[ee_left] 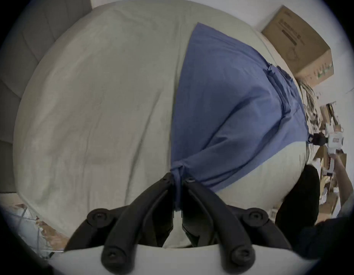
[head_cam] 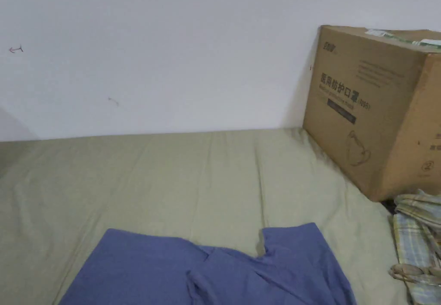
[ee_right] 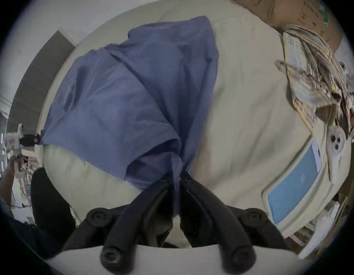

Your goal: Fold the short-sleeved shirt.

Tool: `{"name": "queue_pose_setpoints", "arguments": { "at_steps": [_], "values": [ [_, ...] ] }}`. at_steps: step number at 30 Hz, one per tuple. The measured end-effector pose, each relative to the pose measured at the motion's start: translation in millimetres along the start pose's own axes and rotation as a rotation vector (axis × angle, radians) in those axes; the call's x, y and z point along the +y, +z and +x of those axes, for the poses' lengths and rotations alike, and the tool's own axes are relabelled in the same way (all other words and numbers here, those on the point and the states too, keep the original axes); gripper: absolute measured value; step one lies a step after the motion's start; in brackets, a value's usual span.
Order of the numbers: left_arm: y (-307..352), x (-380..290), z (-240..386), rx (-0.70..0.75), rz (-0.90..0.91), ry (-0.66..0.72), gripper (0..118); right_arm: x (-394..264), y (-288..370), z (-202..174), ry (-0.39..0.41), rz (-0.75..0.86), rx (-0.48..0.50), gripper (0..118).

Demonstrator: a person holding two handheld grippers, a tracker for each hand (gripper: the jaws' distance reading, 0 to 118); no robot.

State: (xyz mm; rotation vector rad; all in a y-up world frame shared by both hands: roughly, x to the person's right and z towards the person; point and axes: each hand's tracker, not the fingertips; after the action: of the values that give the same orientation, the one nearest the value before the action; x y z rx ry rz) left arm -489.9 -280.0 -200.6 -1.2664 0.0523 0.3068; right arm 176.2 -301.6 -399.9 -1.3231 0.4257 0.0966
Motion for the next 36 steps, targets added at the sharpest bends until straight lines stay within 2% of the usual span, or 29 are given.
{"name": "queue_pose_setpoints", "arguments": {
  "at_steps": [4,6,7,8,9,10,11,12,18,22,23,24,25,26,27,28,29,31,33,36],
  "values": [
    [5.8,-6.6,-0.6,-0.020,-0.015,-0.008,5,-14.0,3.3,-5.1,-0.007,-0.028,0.004,5],
    [12.0,-5.7,0.7,-0.006,0.040,-0.041,5,-18.2,8.4,-9.2,-0.023,-0.012,-0.004,5],
    [20.6,-11.9,15.2,-0.011,0.059,-0.044,5,-18.6,13.4,-12.1,-0.030,0.025,-0.011,8],
    [24.0,-12.1,16.5,-0.015,0.075,-0.037,13,-19.2,19.3,-13.5,-0.035,0.046,-0.009,26],
    [28.7,-12.7,17.1,-0.039,0.108,-0.017,31,-19.1,26.5,-16.6,-0.044,0.072,-0.017,42],
    [32.8,-13.4,17.0,-0.068,0.135,-0.013,59,-19.0,32.9,-19.0,-0.053,0.100,-0.031,64],
    [36.9,-14.6,18.8,-0.095,0.145,-0.011,99,-19.5,41.2,-22.7,-0.062,0.128,-0.044,94],
    [40.1,-14.4,20.9,-0.100,0.147,-0.006,116,-20.1,49.8,-24.9,-0.062,0.163,-0.031,101],
    [68.7,3.6,50.5,-0.158,0.325,0.009,118,-11.8,96.6,-58.3,-0.074,0.434,-0.087,101],
    [79.7,36.7,91.8,-0.045,0.426,-0.108,118,8.6,101.5,-79.1,-0.100,0.512,-0.111,101],
    [78.4,47.3,99.6,-0.032,0.430,-0.140,116,13.1,101.1,-83.3,-0.102,0.534,-0.103,101],
    [77.5,58.6,109.5,-0.037,0.430,-0.174,109,19.1,99.2,-86.1,-0.101,0.559,-0.087,100],
    [76.0,70.3,119.3,-0.038,0.431,-0.189,93,24.0,98.2,-90.3,-0.101,0.591,-0.072,94],
    [72.9,81.4,126.1,-0.047,0.431,-0.199,51,28.1,97.1,-94.1,-0.107,0.613,-0.063,66],
    [63.2,98.3,129.0,-0.071,0.425,-0.217,12,34.1,94.1,-97.2,-0.122,0.628,-0.058,30],
    [55.9,111.6,134.4,-0.082,0.402,-0.237,0,39.9,89.0,-97.0,-0.132,0.624,-0.048,2],
    [49.8,130.3,137.7,-0.099,0.382,-0.260,0,45.5,85.7,-96.0,-0.169,0.642,-0.027,2],
    [30.9,166.6,140.7,-0.060,0.361,-0.310,0,57.3,78.3,-95.0,-0.174,0.610,0.031,2],
    [10.2,209.2,136.5,0.006,0.345,-0.347,0,66.6,70.4,-95.9,-0.169,0.603,0.017,2],
    [-24.7,265.9,117.6,0.028,0.301,-0.306,0,75.2,62.5,-96.4,-0.147,0.576,0.010,2]
  ]
}}
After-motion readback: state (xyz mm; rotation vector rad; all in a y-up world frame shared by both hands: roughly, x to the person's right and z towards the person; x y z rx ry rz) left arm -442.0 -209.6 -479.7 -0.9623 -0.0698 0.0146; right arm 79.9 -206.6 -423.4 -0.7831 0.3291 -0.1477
